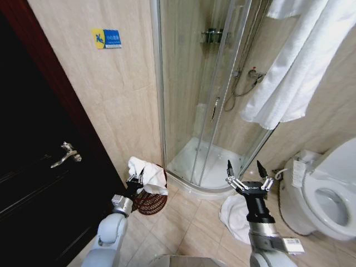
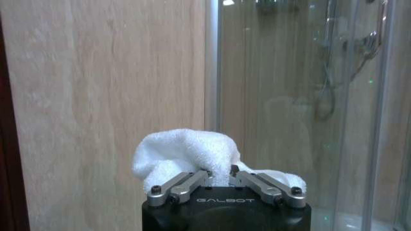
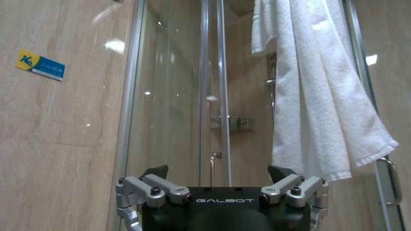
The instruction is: Discard the used towel into the hamper.
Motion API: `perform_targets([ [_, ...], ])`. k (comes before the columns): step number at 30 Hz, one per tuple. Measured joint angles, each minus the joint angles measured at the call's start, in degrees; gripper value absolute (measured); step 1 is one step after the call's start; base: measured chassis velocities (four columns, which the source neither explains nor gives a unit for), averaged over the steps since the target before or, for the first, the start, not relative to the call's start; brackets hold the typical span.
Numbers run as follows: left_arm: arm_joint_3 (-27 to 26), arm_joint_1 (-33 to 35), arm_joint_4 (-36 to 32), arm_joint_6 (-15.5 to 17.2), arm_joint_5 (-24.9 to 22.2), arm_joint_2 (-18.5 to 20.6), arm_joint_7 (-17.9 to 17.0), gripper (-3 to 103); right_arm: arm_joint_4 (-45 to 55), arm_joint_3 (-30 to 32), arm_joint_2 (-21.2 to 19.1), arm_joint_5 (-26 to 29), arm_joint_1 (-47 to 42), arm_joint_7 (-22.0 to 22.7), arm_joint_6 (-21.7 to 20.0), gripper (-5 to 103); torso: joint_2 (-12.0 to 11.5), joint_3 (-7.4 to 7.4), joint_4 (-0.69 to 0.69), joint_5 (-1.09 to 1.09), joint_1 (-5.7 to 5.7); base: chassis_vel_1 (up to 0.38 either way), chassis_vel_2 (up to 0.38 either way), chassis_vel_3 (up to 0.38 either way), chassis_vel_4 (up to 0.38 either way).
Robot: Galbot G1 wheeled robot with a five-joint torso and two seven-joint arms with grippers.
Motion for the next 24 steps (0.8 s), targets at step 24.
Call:
perform_targets([
  [24, 1.99, -7.23, 17.83, -1.29, 3.16, 1.34, -2.41, 7, 0.15, 0.46, -0.12, 0.79, -1.35, -4.49, 2.41, 100, 0.00, 0.00, -0.01, 0.00, 0.00, -0.064, 0.063, 0.060, -0.066],
])
